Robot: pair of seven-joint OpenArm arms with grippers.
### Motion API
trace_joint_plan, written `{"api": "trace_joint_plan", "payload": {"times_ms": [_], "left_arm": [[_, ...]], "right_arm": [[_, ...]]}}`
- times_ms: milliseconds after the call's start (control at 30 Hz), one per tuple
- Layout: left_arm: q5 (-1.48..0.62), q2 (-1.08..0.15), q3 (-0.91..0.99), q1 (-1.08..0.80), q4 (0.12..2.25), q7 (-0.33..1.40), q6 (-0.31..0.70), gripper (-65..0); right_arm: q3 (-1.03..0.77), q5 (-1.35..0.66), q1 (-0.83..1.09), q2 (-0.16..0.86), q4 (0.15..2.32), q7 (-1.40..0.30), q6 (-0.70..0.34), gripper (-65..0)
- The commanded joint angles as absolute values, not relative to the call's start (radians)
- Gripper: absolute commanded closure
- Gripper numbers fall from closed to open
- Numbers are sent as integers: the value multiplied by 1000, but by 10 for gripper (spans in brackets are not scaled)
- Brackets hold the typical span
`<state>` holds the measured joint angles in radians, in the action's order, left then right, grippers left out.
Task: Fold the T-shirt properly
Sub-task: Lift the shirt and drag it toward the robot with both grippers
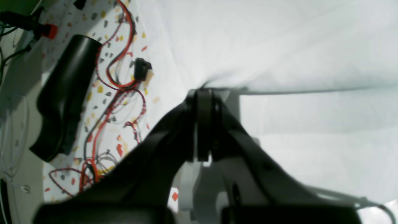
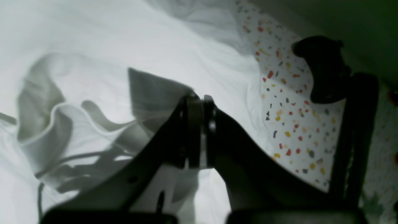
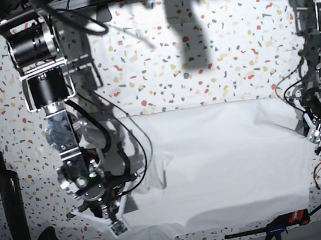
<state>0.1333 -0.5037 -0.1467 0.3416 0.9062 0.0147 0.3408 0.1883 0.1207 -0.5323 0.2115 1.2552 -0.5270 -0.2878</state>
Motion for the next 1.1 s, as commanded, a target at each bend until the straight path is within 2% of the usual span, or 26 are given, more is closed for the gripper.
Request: {"api": "trace_joint_plan", "payload": {"times_ms": [0, 267, 367, 767, 867, 900, 967, 1067], "left_arm": [[130, -521, -139, 371, 921, -6, 331, 0], [130, -506, -139, 371, 921, -31, 331, 0], [159, -505, -139, 380, 921, -61, 331, 0], [167, -505, -139, 402, 921, -60, 371, 0], [167, -505, -139, 402, 921, -60, 371, 0], [167, -505, -139, 402, 921, -59, 371, 0], [167, -505, -139, 402, 921, -52, 371, 0], [167, -505, -139, 402, 921, -53, 371, 0]], "right_arm": [[164, 127, -565, 216, 1249, -496, -270, 0], [62, 128, -565, 216, 1069, -402, -290, 0], [71, 128, -567, 216, 1064, -381, -322, 0], [80, 128, -622, 213, 1064, -358, -322, 0], [80, 160, -638, 213, 1064, -302, -322, -218], [80, 183, -641, 213, 1064, -284, -321, -273], [80, 187, -645, 213, 1064, -285, -321, -321], [80, 183, -645, 213, 1064, -287, -321, -321]]}}
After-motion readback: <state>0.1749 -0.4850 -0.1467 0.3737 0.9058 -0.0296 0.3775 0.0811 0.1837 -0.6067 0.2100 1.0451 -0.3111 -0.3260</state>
